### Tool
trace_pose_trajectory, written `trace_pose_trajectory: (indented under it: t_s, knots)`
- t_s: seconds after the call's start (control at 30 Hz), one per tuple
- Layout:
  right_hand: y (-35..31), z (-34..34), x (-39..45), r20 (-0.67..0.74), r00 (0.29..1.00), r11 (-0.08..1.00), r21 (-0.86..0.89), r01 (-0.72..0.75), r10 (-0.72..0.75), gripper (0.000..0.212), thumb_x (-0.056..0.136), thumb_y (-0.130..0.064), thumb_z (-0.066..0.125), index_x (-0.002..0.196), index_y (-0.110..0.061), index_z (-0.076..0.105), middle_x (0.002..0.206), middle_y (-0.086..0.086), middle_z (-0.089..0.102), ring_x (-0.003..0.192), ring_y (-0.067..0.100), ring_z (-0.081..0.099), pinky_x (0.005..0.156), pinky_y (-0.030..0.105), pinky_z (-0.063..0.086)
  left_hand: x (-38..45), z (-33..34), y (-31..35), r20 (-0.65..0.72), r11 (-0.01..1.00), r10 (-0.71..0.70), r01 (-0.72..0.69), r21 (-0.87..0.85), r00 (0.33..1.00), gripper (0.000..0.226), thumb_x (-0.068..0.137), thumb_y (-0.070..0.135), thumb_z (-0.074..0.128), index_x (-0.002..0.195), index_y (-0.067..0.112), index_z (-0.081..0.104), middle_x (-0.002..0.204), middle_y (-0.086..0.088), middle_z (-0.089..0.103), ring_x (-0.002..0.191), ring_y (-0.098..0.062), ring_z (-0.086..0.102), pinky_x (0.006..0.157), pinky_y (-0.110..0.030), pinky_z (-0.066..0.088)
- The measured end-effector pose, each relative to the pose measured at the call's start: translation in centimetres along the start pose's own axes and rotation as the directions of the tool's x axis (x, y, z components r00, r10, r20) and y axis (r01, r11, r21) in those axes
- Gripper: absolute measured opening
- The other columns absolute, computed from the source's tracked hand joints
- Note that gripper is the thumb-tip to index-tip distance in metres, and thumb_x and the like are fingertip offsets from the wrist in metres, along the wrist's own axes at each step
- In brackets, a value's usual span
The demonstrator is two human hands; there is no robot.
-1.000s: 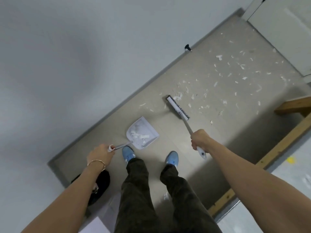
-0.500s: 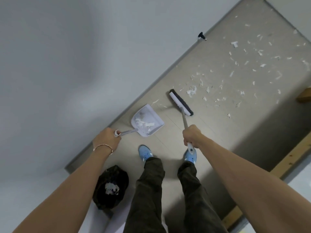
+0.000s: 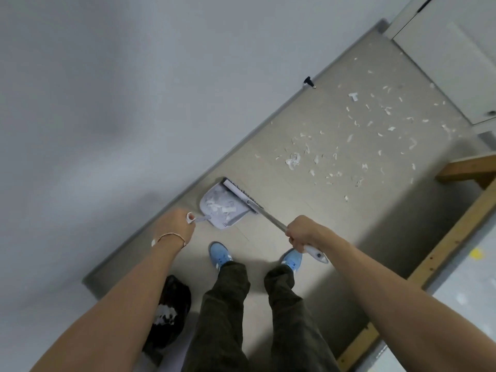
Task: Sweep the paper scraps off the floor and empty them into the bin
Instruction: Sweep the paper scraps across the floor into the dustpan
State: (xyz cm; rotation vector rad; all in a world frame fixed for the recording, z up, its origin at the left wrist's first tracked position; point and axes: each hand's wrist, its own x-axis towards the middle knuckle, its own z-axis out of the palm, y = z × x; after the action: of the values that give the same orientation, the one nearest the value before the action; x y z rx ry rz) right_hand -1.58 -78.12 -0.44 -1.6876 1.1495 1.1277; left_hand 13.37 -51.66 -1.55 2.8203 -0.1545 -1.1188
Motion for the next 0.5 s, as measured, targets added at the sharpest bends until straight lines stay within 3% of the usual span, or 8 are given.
trace_pose_trajectory:
  t_s: [0.17, 0.23, 0.37, 0.5]
  knots:
    - [0.0, -1.0, 0.1, -0.082, 0.997, 0.999, 0.053, 0.003, 0.002, 0.022, 0.087, -0.001, 0.05, 0.069, -0.012, 0.049, 0.069, 0.01, 0.054, 0.054, 0.019, 0.049, 0.048, 0.027, 0.043, -0.6, -0.6, -2.4, 0.004, 1.0, 0.004, -0.004, 0.0, 1.0, 0.023, 0.092, 0.028, 0.054, 0.09, 0.017, 0.074, 0.089, -0.011, 0.07, 0.075, -0.031, 0.061, 0.063, -0.029, 0.045]
    - [-0.7, -1.1, 0.6, -0.118, 0.993, 0.999, 0.044, -0.003, 0.008, 0.023, 0.086, 0.002, 0.052, 0.068, -0.012, 0.048, 0.069, 0.01, 0.054, 0.055, 0.019, 0.05, 0.05, 0.026, 0.044, -0.7, -0.8, -3.3, 0.01, 1.0, -0.013, 0.013, 0.01, 1.0, 0.021, 0.091, 0.027, 0.054, 0.085, 0.018, 0.072, 0.083, -0.007, 0.068, 0.072, -0.03, 0.058, 0.063, -0.028, 0.043]
    - [-3.2, 0.8, 1.0, -0.124, 0.992, 0.98, -0.189, -0.056, 0.033, 0.025, 0.083, 0.003, 0.062, 0.067, -0.007, 0.045, 0.069, 0.005, 0.051, 0.061, 0.018, 0.054, 0.048, 0.022, 0.041, -0.2, -0.8, -5.2, 0.036, 0.998, -0.051, 0.049, 0.037, 0.998, 0.029, 0.092, 0.028, 0.052, 0.064, 0.021, 0.053, 0.061, 0.004, 0.048, 0.066, -0.027, 0.053, 0.06, -0.029, 0.041]
    - [-5.0, 5.1, 1.2, -0.027, 0.999, 0.933, -0.358, -0.035, 0.027, 0.009, 0.083, 0.001, 0.066, 0.087, 0.001, 0.058, 0.081, 0.007, 0.057, 0.068, 0.02, 0.056, 0.047, 0.022, 0.04, 0.3, -0.7, -6.2, 0.06, 0.994, -0.015, 0.008, 0.112, 0.998, 0.019, 0.092, 0.026, 0.051, 0.076, 0.021, 0.061, 0.063, 0.004, 0.047, 0.068, -0.026, 0.052, 0.061, -0.029, 0.042]
